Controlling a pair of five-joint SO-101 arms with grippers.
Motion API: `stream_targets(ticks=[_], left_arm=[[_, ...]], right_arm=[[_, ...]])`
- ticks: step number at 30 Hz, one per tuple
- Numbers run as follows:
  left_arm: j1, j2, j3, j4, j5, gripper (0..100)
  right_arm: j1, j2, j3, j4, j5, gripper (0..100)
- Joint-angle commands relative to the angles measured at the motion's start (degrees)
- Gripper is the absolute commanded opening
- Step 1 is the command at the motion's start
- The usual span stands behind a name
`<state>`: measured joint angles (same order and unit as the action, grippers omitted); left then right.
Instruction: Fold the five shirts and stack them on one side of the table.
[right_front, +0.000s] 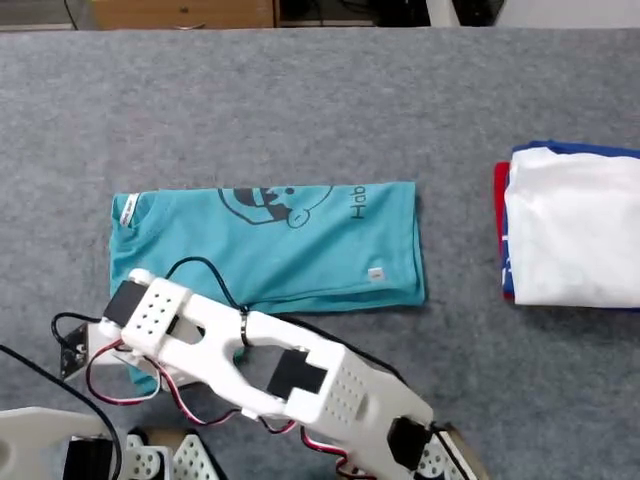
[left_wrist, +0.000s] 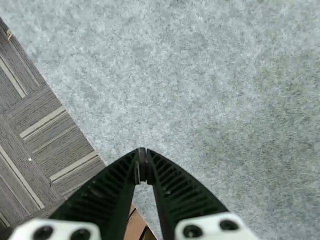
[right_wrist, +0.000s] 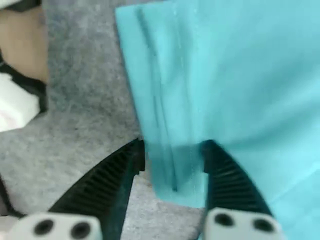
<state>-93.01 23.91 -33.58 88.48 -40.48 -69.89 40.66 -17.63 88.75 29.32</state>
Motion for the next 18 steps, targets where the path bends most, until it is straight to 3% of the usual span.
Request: stream_targets(ticks=[1,18], left_arm=[[-1.1,-0.5,-0.3,-0.9,-2.3,2],[-1.4,-0.4,-0.1,-4.0,-3.5,2]], right_arm=[[-0.7,3.2,-0.7,0.0,0.5,6.2],[0.1,3.6,-3.3,0.4,0.3,0.2]])
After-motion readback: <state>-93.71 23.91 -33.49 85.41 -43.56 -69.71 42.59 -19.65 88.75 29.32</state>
